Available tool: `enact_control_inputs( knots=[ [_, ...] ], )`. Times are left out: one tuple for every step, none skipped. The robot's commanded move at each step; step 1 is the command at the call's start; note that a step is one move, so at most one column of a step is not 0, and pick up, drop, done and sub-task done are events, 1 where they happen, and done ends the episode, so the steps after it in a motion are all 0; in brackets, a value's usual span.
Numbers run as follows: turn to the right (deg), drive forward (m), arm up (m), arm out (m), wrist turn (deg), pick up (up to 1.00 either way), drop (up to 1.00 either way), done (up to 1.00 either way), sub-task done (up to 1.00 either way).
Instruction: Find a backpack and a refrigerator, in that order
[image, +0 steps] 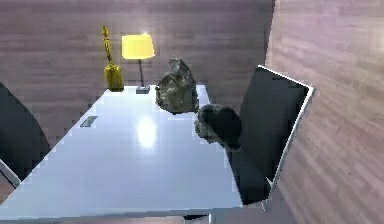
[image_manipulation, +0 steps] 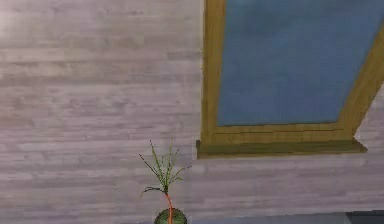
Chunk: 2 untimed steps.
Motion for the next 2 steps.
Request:
enact_control_inputs(
  knots=[
    [0.0,0.00,0.00,0.00,0.0,0.00,0.00,0.00,1.00],
    [45.0,0.00,0.00,0.00,0.0,0.00,0.00,0.00,0.00]
  ],
)
